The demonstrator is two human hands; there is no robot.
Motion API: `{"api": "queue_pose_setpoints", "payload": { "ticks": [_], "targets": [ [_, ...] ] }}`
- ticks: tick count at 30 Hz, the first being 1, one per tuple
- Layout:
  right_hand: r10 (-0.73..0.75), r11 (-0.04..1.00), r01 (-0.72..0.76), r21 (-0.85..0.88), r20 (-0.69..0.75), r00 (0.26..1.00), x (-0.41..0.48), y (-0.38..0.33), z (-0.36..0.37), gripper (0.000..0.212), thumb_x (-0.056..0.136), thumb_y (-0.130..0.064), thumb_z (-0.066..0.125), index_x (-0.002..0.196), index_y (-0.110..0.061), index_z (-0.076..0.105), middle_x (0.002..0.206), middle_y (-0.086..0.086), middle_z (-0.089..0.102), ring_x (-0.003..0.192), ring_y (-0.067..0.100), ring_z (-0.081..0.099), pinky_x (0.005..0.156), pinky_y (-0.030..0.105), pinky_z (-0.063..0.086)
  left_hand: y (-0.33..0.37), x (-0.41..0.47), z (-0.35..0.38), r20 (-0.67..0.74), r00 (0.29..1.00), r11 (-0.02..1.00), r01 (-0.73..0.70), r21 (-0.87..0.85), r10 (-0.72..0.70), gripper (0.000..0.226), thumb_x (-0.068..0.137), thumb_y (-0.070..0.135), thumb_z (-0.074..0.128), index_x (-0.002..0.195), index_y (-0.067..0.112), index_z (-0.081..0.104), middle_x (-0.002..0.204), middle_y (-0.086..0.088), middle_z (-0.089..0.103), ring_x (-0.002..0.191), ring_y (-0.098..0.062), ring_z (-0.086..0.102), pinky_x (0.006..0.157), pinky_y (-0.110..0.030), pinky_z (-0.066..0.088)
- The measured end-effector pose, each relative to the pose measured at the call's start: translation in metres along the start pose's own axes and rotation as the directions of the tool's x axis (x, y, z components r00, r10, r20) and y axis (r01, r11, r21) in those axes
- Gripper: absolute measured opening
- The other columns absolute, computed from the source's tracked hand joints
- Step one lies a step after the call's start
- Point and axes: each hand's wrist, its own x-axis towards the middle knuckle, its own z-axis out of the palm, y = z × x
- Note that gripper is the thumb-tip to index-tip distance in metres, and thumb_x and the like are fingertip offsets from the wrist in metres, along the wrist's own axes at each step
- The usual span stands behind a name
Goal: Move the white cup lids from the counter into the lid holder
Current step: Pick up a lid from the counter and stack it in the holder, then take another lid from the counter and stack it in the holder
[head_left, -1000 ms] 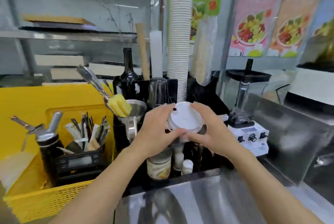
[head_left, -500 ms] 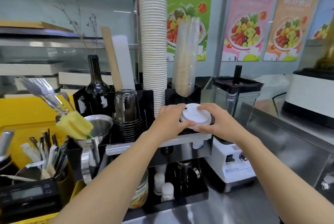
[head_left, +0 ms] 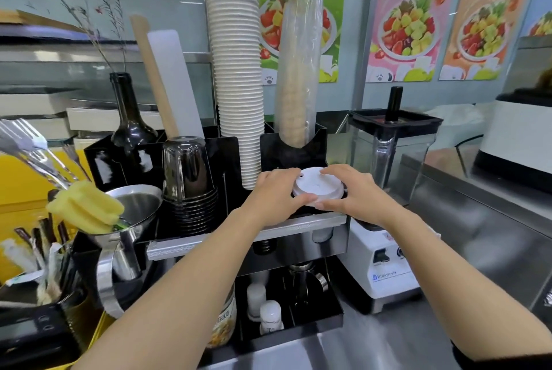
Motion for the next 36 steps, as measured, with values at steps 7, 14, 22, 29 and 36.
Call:
{"api": "queue_pose_setpoints", "payload": {
  "ticks": [7,14,22,29,36],
  "targets": [
    [-0.009,1.0,0.009,0.015,0.004,1.0,0.0,0.006,0.008,0.063,0.075,-0.043,0.068,0.13,-0.029,0.04,0.14,-0.012,0.038,0.118,0.02,0.023,0.093,0.03,0.023,-0.003,0.001,0.006,0.045,0.999,0.999,0.0,0.042,-0.002,0.055,0.088,0.045,0.052,0.132,0.014,0.04,0.129,-0.006,0.051,0.123,-0.029,0.038,0.102,-0.035,0.021],
    [-0.034,0.999,0.034,-0.025,0.001,0.999,-0.002,0.011,0.016,0.078,0.073,-0.058,0.061,0.138,-0.032,0.027,0.15,-0.013,0.024,0.128,0.011,0.019,0.103,0.027,0.011,-0.014,0.003,0.014,0.045,0.999,0.998,-0.029,0.049,0.026,0.061,0.088,0.048,0.047,0.138,0.017,0.032,0.146,-0.005,0.037,0.139,-0.019,0.016,0.112,-0.034,0.006],
    [-0.141,0.986,0.129,-0.108,-0.115,0.983,-0.008,0.013,0.015,0.087,0.068,-0.075,0.049,0.139,-0.047,0.008,0.156,-0.006,0.014,0.142,0.011,0.011,0.109,0.032,0.004,-0.023,-0.017,0.002,-0.062,0.995,0.987,-0.067,0.148,0.077,0.074,0.084,0.065,0.034,0.144,0.026,0.016,0.156,0.0,0.016,0.143,-0.013,0.004,0.115,-0.038,0.001],
    [-0.332,0.943,0.33,-0.04,-0.172,0.928,-0.052,-0.047,0.045,0.091,0.068,-0.069,0.048,0.142,-0.04,0.004,0.153,-0.011,0.012,0.139,-0.001,0.005,0.105,0.022,0.004,-0.041,-0.115,-0.04,-0.277,0.956,0.984,-0.048,0.169,0.094,0.078,0.076,0.07,0.029,0.142,0.028,0.024,0.153,0.002,0.025,0.142,-0.012,0.012,0.116,-0.036,0.004],
    [-0.463,0.885,0.46,0.068,0.027,0.886,-0.112,-0.135,0.139,0.091,0.068,-0.077,0.042,0.139,-0.044,-0.005,0.157,-0.003,0.008,0.139,0.005,0.009,0.111,0.034,0.009,-0.084,-0.255,-0.068,-0.288,0.955,0.976,0.125,0.179,-0.07,0.078,0.077,0.075,0.026,0.142,0.033,0.022,0.153,0.007,0.023,0.14,-0.005,0.01,0.112,-0.027,0.0]
  ]
}}
